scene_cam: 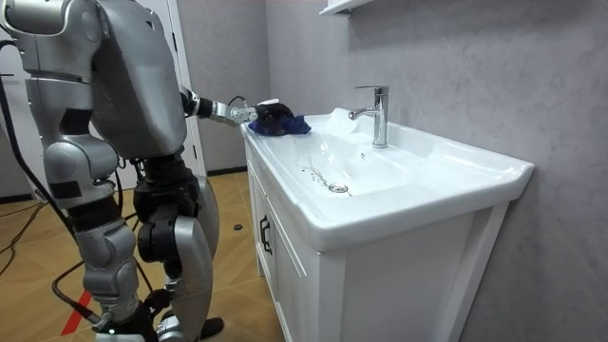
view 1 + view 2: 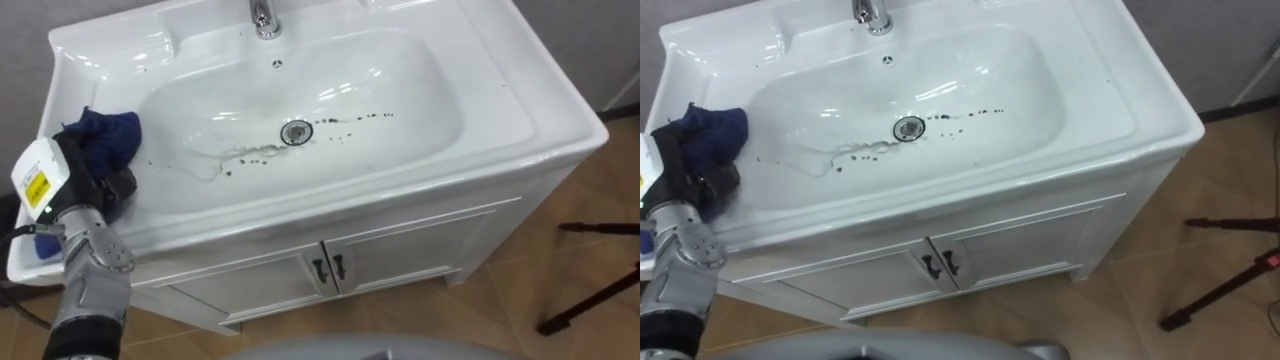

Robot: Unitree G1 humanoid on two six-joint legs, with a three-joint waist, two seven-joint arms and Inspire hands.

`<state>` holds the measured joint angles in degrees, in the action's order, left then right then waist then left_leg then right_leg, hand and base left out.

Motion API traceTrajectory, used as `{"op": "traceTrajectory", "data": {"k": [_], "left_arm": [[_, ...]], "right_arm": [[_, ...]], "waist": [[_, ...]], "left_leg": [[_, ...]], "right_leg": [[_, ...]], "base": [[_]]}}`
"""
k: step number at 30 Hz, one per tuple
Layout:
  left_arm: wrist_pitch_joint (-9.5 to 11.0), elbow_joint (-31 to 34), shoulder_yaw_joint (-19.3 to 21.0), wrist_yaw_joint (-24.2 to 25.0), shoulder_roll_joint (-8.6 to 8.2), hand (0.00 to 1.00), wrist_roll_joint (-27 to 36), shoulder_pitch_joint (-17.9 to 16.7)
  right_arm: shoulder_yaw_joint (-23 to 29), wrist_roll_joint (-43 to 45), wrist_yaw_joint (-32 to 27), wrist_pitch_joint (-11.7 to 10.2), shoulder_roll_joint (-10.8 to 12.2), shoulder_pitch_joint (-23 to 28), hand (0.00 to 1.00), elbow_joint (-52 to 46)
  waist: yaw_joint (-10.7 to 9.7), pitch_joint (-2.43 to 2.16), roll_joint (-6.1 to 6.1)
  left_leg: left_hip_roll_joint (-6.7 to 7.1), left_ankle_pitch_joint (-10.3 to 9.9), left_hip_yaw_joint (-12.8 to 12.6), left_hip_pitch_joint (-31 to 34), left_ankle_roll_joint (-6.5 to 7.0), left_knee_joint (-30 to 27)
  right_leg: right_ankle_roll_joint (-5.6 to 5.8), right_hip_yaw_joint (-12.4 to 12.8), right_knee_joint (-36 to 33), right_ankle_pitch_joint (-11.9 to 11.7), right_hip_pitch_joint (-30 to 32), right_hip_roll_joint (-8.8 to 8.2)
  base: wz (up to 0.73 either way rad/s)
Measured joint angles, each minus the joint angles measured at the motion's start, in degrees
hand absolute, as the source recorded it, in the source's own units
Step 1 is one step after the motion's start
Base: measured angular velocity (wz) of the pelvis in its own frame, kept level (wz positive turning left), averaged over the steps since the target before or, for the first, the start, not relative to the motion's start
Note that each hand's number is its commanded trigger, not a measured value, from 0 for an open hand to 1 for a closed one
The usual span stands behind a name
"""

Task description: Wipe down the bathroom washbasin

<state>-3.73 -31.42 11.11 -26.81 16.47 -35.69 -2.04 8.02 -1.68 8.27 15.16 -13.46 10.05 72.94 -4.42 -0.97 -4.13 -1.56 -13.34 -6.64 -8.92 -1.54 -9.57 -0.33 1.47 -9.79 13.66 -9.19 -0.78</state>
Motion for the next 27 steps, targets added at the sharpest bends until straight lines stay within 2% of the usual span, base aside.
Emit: {"op": "traceTrajectory", "data": {"k": [8, 14, 17, 19, 24, 26, 27], "left_arm": [[-1.2, -0.2, 0.2, 1.0, 0.25, 1.0, 0.0, 0.5], [-2.0, 0.6, 0.5, 0.8, -0.38, 1.0, -0.3, 1.5], [-2.9, 1.7, 0.5, -0.3, -0.95, 1.0, -0.2, 1.5], [-4.3, 3.7, 0.5, -0.6, -1.71, 1.0, -0.5, 1.2], [-5.8, 8.7, 0.3, -1.3, -3.02, 1.0, -1.1, -0.1], [-5.9, 10.3, -0.3, -1.6, -3.02, 1.0, -1.1, -0.1], [-5.9, 11.3, -0.4, -1.7, -3.04, 1.0, -1.1, -0.1]], "right_arm": [[-0.1, -0.2, -0.4, 1.1, 0.0, -1.3, 0.0, 0.1], [-0.2, -2.0, -1.6, 0.9, 0.0, -2.0, 0.0, 0.2], [-0.7, -3.3, -3.0, 0.2, 0.1, -2.0, 0.0, 0.6], [-2.0, -5.7, -3.9, -0.4, 0.2, -2.0, 0.0, 0.9], [-3.0, -11.7, -5.4, -2.0, 0.5, -2.1, 0.0, 0.4], [-3.5, -15.0, -5.7, -3.4, 0.9, -2.2, 0.0, 0.1], [-4.0, -17.1, -5.6, -4.3, 1.2, -2.3, 0.0, 0.0]], "waist": [[0.0, -0.06, -0.13], [0.0, -0.07, -0.23], [0.0, -0.05, -0.28], [0.1, -0.02, -0.19], [0.1, 0.16, -0.1], [0.2, 0.53, 0.34], [0.1, 0.85, 0.73]], "left_leg": [[-0.02, 0.0, -0.3, -0.2, 0.0, 0.0], [-0.01, 0.0, 0.0, -0.1, 0.0, 0.0], [-0.01, 0.0, 0.2, 0.4, 0.0, 0.0], [-0.01, 0.0, 0.4, 0.6, 0.0, -0.1], [-0.01, 0.0, 1.1, 2.0, 0.0, -0.3], [0.0, 0.0, 1.6, 2.3, 0.0, -0.6], [0.0, 0.0, 2.0, 2.4, 0.0, -0.9]], "right_leg": [[0.0, -0.1, 0.0, 0.0, -0.4, -0.02], [0.01, -0.4, 0.1, 0.0, -0.3, -0.04], [0.0, -0.5, 0.0, 0.0, 0.2, -0.04], [0.0, -0.8, 0.1, 0.0, 0.3, -0.04], [-0.03, -1.6, 0.1, -0.1, 1.2, -0.1], [-0.07, -1.9, 0.1, -0.1, 1.1, -0.09], [-0.09, -2.2, 0.2, -0.1, 1.0, -0.08]], "base": [[0.0], [0.02], [0.01], [0.05], [0.08], [0.13], [0.14]]}}
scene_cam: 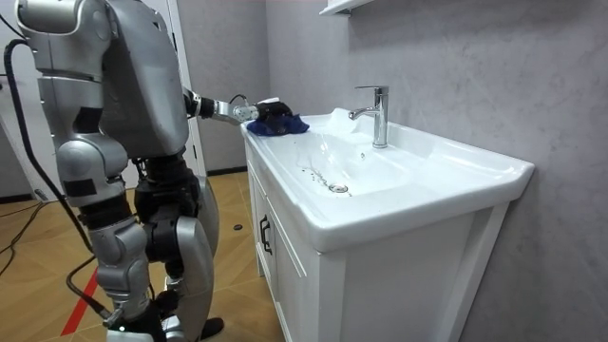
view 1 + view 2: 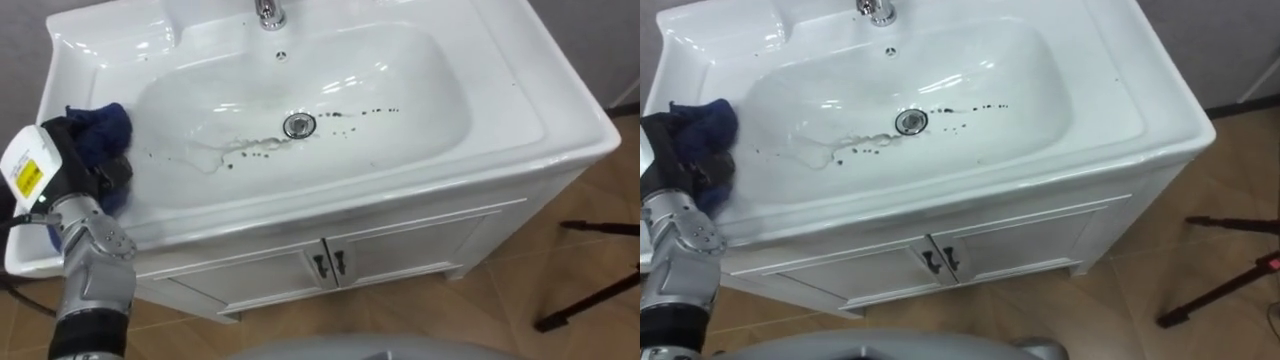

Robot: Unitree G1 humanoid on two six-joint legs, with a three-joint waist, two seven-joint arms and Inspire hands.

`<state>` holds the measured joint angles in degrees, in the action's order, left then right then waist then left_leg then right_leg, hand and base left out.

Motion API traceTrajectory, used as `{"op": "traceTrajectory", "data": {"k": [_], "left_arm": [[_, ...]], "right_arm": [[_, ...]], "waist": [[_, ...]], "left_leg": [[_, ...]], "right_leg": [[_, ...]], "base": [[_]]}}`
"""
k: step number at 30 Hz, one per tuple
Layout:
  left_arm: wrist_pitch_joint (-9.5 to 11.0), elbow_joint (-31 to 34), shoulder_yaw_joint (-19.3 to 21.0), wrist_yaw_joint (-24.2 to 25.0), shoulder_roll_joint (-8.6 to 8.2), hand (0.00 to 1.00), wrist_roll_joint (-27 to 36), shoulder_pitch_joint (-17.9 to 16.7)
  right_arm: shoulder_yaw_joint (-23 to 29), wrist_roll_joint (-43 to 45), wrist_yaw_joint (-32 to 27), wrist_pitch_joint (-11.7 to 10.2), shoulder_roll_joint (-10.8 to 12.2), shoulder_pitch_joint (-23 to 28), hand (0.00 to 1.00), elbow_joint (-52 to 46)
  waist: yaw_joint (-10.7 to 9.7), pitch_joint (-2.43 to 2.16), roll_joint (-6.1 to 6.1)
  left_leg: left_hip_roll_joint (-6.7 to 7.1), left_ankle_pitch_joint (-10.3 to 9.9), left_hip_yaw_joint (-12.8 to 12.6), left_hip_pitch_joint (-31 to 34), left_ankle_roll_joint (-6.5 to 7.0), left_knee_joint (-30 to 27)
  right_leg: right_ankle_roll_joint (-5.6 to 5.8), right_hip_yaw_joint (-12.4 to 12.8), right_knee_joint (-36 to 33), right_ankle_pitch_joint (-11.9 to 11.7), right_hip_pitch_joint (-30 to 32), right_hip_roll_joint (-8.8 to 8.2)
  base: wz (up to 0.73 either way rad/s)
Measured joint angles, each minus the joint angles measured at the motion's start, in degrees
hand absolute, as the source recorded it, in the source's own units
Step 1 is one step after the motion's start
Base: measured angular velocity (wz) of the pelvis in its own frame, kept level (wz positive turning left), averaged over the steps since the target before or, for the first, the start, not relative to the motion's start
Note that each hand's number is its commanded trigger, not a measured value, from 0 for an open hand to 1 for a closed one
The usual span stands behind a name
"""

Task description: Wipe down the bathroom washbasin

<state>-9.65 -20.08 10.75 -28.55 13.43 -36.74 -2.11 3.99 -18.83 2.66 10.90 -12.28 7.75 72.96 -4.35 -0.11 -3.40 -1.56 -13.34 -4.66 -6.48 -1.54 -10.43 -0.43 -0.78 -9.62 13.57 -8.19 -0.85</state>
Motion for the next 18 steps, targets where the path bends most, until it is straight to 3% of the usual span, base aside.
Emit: {"op": "traceTrajectory", "data": {"k": [8, 13, 18], "left_arm": [[1.5, 6.6, -0.5, -2.4, -0.74, 1.0, -0.1, -0.1], [5.1, 10.0, -2.4, -5.1, -0.71, 1.0, -0.1, -0.1], [6.3, 10.1, -5.9, -5.8, -0.71, 1.0, -0.2, -0.1]], "right_arm": [[-1.6, -3.4, 1.2, -4.8, 0.4, -0.4, 0.0, 0.7], [-3.2, -6.1, 2.0, -7.3, 0.5, 0.3, 0.0, 1.0], [-3.7, -6.4, 2.6, -8.4, 0.9, 0.2, 0.0, 1.1]], "waist": [[0.0, 0.36, 0.0], [-0.2, 0.35, 0.09], [-0.2, 0.12, 0.52]], "left_leg": [[0.05, 0.0, 0.9, 1.1, 0.0, -0.4], [0.17, 0.0, 1.6, 1.0, 0.0, -0.3], [0.18, 0.0, 1.9, 1.8, 0.0, -0.3]], "right_leg": [[0.01, -1.0, 0.1, -0.3, 0.6, -0.06], [0.0, -1.7, 0.3, -0.3, 0.0, -0.12], [-0.03, -2.5, 1.0, -0.4, 0.0, -0.15]], "base": [[0.05], [0.08], [0.03]]}}
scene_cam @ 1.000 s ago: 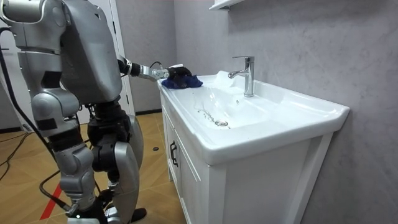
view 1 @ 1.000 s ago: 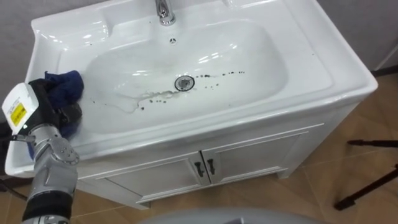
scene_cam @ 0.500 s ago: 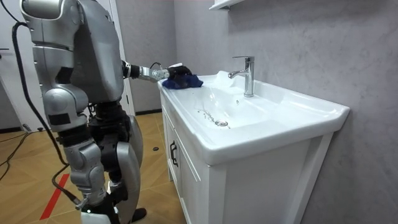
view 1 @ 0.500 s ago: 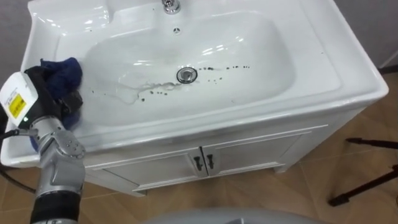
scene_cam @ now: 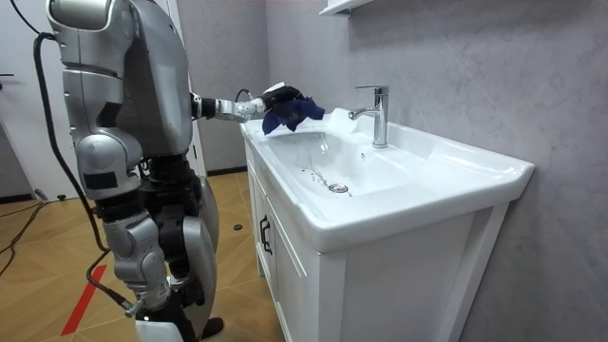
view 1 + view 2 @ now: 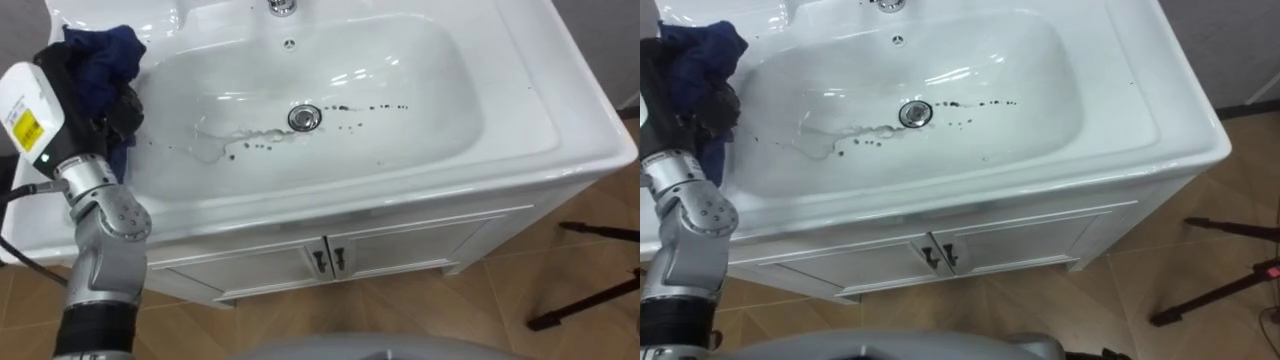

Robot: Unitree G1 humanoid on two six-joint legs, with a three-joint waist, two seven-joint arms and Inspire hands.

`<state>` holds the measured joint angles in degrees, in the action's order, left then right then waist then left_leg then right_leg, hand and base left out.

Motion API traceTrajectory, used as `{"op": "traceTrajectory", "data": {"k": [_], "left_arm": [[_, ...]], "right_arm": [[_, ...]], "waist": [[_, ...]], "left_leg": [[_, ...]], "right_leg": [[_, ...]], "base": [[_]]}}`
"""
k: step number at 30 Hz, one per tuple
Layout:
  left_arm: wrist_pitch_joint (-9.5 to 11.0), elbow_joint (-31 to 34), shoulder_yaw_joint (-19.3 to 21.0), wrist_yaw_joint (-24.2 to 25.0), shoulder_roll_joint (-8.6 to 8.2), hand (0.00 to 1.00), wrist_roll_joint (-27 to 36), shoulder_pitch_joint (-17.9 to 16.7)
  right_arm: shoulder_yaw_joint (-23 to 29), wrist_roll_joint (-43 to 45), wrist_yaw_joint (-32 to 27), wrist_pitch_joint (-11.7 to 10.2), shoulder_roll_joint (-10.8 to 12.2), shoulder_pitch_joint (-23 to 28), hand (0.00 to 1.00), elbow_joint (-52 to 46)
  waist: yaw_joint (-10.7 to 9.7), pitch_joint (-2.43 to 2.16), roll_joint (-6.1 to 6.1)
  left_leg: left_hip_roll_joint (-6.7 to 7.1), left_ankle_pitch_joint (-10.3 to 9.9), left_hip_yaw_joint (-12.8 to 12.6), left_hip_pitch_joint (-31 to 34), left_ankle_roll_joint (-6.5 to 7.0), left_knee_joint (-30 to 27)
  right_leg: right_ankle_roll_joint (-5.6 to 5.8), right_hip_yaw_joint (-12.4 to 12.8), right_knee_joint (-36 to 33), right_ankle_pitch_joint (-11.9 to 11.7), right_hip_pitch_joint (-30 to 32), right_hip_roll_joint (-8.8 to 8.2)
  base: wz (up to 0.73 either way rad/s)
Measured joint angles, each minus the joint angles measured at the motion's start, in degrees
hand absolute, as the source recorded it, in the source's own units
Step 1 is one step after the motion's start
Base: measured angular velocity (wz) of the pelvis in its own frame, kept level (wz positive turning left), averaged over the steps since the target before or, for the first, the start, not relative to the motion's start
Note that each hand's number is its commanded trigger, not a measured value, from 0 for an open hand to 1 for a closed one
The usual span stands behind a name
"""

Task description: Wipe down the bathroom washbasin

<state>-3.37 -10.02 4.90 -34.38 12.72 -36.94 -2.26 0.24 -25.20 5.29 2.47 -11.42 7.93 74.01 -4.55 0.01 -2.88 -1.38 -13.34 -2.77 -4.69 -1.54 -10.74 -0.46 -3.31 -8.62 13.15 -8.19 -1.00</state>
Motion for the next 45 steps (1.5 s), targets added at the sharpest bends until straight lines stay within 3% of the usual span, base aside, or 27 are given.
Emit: {"op": "traceTrajectory", "data": {"k": [5, 20, 21, 23, 24, 25, 26, 27, 28, 29, 30, 31, 32, 36, 39, 45], "left_arm": [[1.5, 0.0, -1.2, 0.0, 0.0, 1.0, -1.1, 0.0], [0.9, -1.1, -5.9, 2.2, 0.01, 1.0, -4.1, -0.1], [0.8, -2.3, -6.2, 2.5, 0.01, 1.0, -4.7, -0.1], [0.8, -5.5, -7.3, 2.8, 0.09, 1.0, -5.8, -0.1], [0.7, -8.0, -7.5, 3.7, 0.43, 1.0, -7.0, -0.1], [0.4, -10.2, -6.8, 4.2, 1.45, 1.0, -7.6, -0.1], [-0.1, -10.9, -5.9, 4.7, 1.94, 1.0, -7.8, 0.1], [-0.4, -12.9, -5.9, 6.1, 1.86, 1.0, -9.7, 0.8], [-0.3, -13.1, -6.8, 7.0, 1.83, 1.0, -11.4, 0.7], [-0.2, -13.0, -7.5, 7.1, 1.88, 1.0, -11.6, 1.0], [-0.1, -12.5, -8.4, 7.1, 1.87, 1.0, -11.7, 1.3], [-0.2, -12.1, -9.1, 7.1, 1.89, 1.0, -12.4, 1.3], [-0.5, -12.0, -9.6, 7.1, 1.92, 1.0, -12.7, 1.3], [-2.2, -12.5, -9.5, 7.8, 2.35, 1.0, -12.7, 1.0], [-3.0, -12.8, -9.5, 8.9, 2.34, 1.0, -12.7, 1.0], [-4.9, -16.5, -9.5, 11.5, 2.25, 1.0, -13.2, 1.0]], "right_arm": [[-0.2, 0.0, 1.2, -0.5, 0.0, 0.1, 0.0, 0.4], [-0.1, 2.9, 2.0, -0.7, 0.1, -0.2, 0.0, 0.9], [-0.1, 2.9, 2.0, -0.8, 0.0, -0.3, 0.0, 1.0], [-0.1, 3.0, 1.8, -1.5, -0.4, -0.2, 0.0, 1.1], [-0.1, 2.9, 1.6, -2.2, -0.7, -0.3, 0.0, 1.1], [-0.4, 3.1, 1.2, -2.4, -0.3, -1.7, 0.0, 0.7], [-0.8, 3.0, 1.2, -2.4, 0.0, -2.4, 0.0, 0.2], [-1.0, 2.9, 1.0, -2.4, 0.2, -1.7, 0.0, -1.3], [-0.8, 3.0, 1.0, -2.3, 0.1, -1.2, 0.0, -1.0], [-0.8, 3.1, 1.0, -2.1, 0.1, -1.0, 0.0, -0.7], [-0.7, 3.3, 1.0, -1.4, 0.3, -0.8, 0.0, 0.0], [0.0, 3.3, 1.0, -1.0, 0.5, -0.7, 0.0, 0.5], [0.3, 3.2, 1.1, -1.0, 0.5, -0.1, 0.0, 0.6], [1.7, 4.1, 1.1, 0.1, 0.6, -0.4, 0.0, 0.6], [3.7, 4.3, 1.1, 0.6, 0.6, -0.3, 0.0, 0.7], [5.1, 4.5, 1.1, 2.7, 0.4, -0.2, 0.0, 1.0]], "waist": [[-0.1, 0.02, 0.22], [-1.4, 0.12, 0.4], [-1.4, 0.05, 0.2], [-1.2, 0.31, -0.85], [-1.3, 0.77, -2.43], [-1.3, 0.8, -2.33], [-1.5, 0.52, -1.35], [-3.7, 0.81, -1.67], [-4.9, 0.8, -1.64], [-5.1, 0.89, -1.5], [-5.5, 1.04, -1.29], [-6.1, 0.96, -1.08], [-6.1, 0.8, -0.93], [-4.5, 0.78, -0.77], [-4.6, 0.79, -1.11], [-5.2, 0.59, -1.51]], "left_leg": [[0.03, 0.0, 0.0, 0.0, 0.0, 0.0], [0.04, 0.0, 0.8, -1.1, 0.01, 1.4], [-0.06, 0.0, 1.7, -1.4, 0.03, 1.6], [-1.25, 0.6, 5.4, -3.1, 0.43, 3.0], [-3.32, 0.9, 10.6, -4.0, 0.52, 3.7], [-4.48, 0.7, 12.0, -3.5, 0.39, 3.4], [-4.53, 0.3, 11.4, -2.5, -0.51, 2.9], [-5.42, -0.1, 8.7, -1.8, -2.05, 2.7], [-5.78, 0.1, 4.3, -1.9, -2.37, 3.0], [-5.73, 0.2, 2.8, -1.8, -2.59, 3.4], [-5.24, 0.4, 0.9, -0.5, -2.72, 3.6], [-4.81, 1.0, -0.8, 0.9, -1.55, 3.8], [-4.7, 1.7, -1.8, 0.5, -1.43, 3.5], [-3.5, 1.9, -3.2, -1.6, -1.29, 3.4], [-3.08, 1.9, -3.3, -1.5, -1.29, 3.4], [-2.86, 1.8, -4.0, -1.5, -1.17, 2.8]], "right_leg": [[-0.01, -0.1, 0.0, 0.0, 0.0, -0.08], [-0.02, 0.3, -0.1, 0.0, 0.2, 0.04], [-0.02, 0.1, -0.6, 0.0, 0.4, 0.15], [0.04, -1.2, -5.8, 0.0, 2.6, 0.91], [-0.65, -1.5, -10.4, 1.5, 6.3, 2.48], [-2.8, 1.8, -3.2, 0.7, 9.2, 4.58], [-2.84, 1.6, -0.4, -6.1, 10.3, 4.57], [-3.45, -0.5, 0.2, -7.0, 9.4, 4.98], [-3.47, -0.7, 0.1, -7.0, 9.0, 5.15], [-3.47, -0.1, 0.1, -7.0, 8.7, 5.15], [-3.47, 2.6, 0.1, -7.0, 8.2, 5.08], [-3.39, 4.7, 0.0, -7.0, 7.6, 4.85], [-3.23, 5.1, -0.2, -6.9, 7.4, 4.73], [-2.88, 3.7, 0.4, -6.7, 5.9, 4.34], [-2.31, 3.3, 0.4, -6.3, 5.9, 4.07], [-2.31, 3.3, 0.9, -5.8, 5.3, 3.92]], "base": [[0.0], [-0.01], [-0.23], [-0.4], [-0.78], [-0.83], [-0.36], [0.25], [0.51], [0.45], [0.55], [0.54], [0.4], [-0.14], [-0.01], [-0.04]]}}
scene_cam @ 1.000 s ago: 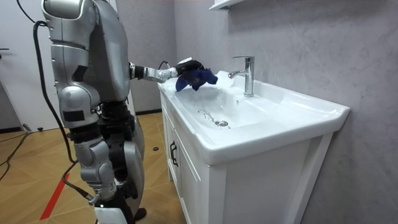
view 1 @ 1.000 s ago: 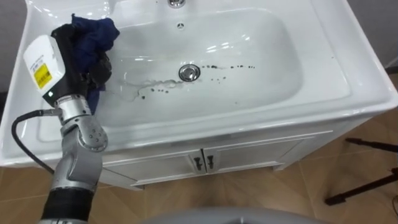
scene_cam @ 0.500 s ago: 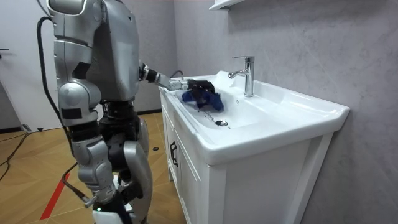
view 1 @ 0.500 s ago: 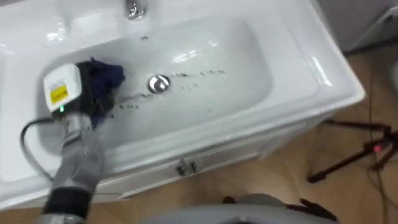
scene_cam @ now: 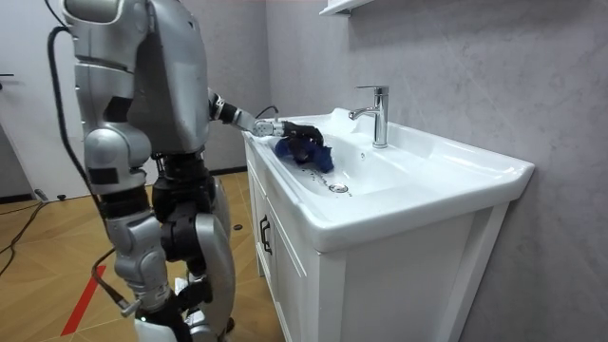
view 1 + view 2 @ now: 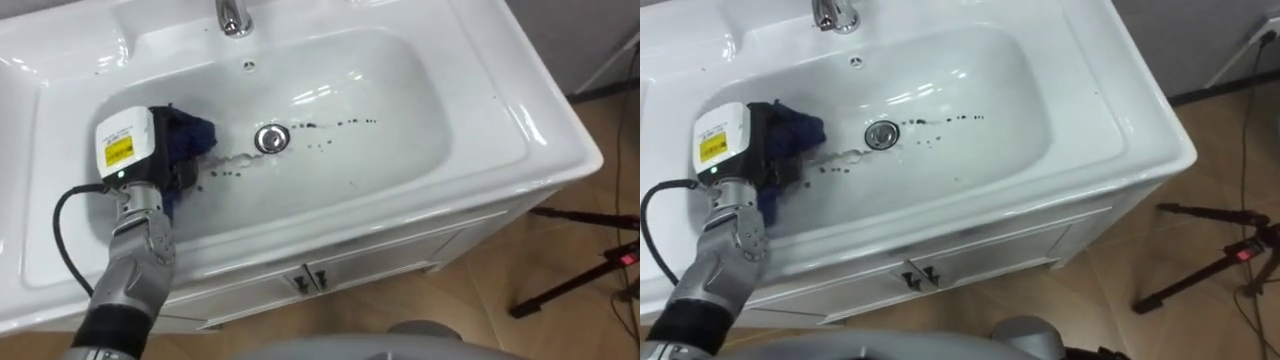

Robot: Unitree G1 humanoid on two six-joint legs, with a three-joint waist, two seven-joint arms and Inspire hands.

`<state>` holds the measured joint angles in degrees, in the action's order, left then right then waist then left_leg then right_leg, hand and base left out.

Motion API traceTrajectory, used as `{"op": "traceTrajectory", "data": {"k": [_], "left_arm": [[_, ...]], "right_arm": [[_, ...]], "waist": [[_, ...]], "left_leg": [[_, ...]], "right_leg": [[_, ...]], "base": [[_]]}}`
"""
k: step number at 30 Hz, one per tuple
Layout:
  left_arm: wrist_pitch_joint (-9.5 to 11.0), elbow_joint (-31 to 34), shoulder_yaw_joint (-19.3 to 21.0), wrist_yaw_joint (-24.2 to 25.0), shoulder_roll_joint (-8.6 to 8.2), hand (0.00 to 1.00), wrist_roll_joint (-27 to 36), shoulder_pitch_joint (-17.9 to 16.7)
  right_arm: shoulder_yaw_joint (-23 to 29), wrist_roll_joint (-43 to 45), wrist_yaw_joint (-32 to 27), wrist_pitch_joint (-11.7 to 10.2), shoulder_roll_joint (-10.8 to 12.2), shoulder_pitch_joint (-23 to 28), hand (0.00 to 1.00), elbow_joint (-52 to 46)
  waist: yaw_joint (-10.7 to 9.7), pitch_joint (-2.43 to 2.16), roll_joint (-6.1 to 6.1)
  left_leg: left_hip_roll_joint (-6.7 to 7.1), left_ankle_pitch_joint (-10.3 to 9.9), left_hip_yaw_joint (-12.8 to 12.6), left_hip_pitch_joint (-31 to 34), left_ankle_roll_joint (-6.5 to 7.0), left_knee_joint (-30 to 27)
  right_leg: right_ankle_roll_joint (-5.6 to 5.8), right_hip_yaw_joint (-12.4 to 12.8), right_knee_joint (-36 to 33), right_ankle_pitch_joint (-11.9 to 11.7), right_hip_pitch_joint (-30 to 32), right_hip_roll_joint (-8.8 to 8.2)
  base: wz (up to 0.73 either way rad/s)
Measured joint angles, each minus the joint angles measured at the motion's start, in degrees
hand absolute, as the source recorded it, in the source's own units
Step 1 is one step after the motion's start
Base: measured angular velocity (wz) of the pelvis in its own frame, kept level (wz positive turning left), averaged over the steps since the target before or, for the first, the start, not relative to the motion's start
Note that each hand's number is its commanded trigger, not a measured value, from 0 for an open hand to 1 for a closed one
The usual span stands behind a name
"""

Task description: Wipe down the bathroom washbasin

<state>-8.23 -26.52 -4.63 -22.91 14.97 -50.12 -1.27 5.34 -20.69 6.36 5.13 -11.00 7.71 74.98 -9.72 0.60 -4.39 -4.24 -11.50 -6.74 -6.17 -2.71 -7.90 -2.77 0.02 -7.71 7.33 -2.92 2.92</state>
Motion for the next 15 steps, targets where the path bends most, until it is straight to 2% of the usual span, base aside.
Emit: {"op": "traceTrajectory", "data": {"k": [3, 6, 10, 15], "left_arm": [[-1.0, -4.9, 0.0, 1.5, -0.35, 1.0, -1.8, 0.2], [-1.0, -8.1, 0.0, 2.7, -0.48, 1.0, -1.9, 0.9], [-1.1, -9.2, 0.0, 3.5, -0.56, 1.0, -1.9, 1.0], [-1.2, -11.9, 0.0, 3.4, -0.98, 1.0, -3.4, 1.8]], "right_arm": [[0.5, 0.6, -0.4, 1.1, -0.5, 0.2, 0.0, 1.0], [0.4, 4.1, -0.4, 2.7, -1.2, 1.4, 0.0, 1.1], [0.4, 8.6, -0.2, 5.9, -1.1, 2.6, 0.0, 0.4], [0.4, 12.1, -0.2, 7.5, -1.3, 2.5, 0.0, 0.3]], "waist": [[-1.1, -0.59, -0.96], [-1.3, -0.82, -1.32], [-1.3, -0.81, -1.34], [-1.3, -0.81, -1.31]], "left_leg": [[0.01, 0.0, 0.3, -0.2, 0.0, -0.9], [0.0, 0.0, 0.3, -1.0, 0.0, -0.9], [-0.07, 0.0, 0.3, -2.0, -0.05, -0.9], [-0.08, 0.0, -0.4, -2.5, -0.06, -0.8]], "right_leg": [[0.02, -0.1, -0.2, 0.1, 0.0, -0.03], [-0.13, -0.1, -1.4, 0.9, -0.1, -0.01], [-0.36, 0.0, -3.0, 1.8, -0.1, 0.07], [-0.37, 0.5, -3.3, 1.8, -0.2, 0.13]], "base": [[0.02], [0.0], [0.0], [-0.08]]}}
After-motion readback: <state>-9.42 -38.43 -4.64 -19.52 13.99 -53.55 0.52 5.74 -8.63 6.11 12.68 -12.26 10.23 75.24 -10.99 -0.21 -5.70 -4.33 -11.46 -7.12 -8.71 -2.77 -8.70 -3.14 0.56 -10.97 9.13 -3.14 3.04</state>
